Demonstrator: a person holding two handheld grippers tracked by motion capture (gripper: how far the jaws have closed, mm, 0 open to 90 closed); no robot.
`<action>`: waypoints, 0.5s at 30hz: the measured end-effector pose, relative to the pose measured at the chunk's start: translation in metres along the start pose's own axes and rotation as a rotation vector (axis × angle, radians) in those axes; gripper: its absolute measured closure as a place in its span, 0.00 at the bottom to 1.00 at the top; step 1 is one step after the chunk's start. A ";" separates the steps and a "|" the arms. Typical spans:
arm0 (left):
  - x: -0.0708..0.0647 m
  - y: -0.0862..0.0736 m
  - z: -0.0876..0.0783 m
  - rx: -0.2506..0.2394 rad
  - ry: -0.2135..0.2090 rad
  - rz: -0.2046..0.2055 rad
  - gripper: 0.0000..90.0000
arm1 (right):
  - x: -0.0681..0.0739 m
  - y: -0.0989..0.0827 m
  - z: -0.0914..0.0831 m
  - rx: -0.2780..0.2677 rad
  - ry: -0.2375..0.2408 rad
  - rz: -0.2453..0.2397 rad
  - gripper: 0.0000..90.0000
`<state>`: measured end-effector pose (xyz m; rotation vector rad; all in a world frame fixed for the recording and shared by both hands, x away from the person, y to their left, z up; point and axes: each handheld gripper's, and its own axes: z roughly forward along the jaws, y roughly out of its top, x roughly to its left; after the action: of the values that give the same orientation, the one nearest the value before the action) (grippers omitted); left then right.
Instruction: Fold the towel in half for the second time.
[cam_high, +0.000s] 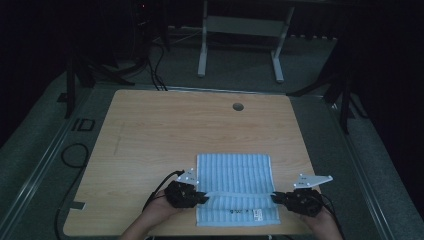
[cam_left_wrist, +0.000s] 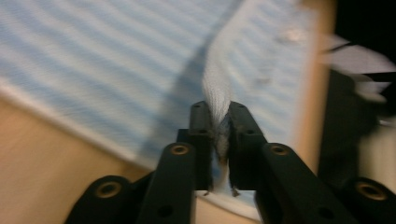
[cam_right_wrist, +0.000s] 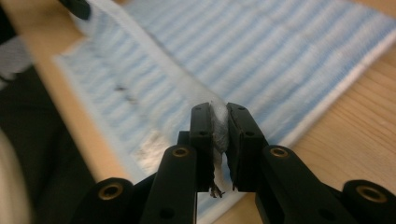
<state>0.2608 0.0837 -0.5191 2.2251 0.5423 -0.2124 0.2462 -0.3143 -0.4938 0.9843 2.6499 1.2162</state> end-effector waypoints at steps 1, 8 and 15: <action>-0.004 -0.001 -0.003 0.020 -0.043 0.026 0.74 | 0.006 -0.002 -0.006 0.000 0.039 -0.015 0.82; -0.007 -0.005 -0.014 0.000 -0.007 0.007 0.56 | 0.019 -0.014 -0.023 0.001 0.052 -0.035 0.66; 0.003 -0.002 -0.007 0.016 0.121 -0.023 0.54 | 0.001 -0.001 -0.009 -0.005 -0.020 -0.006 0.65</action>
<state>0.2626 0.0908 -0.5172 2.2590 0.6337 -0.0943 0.2418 -0.3200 -0.4886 0.9813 2.6320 1.2043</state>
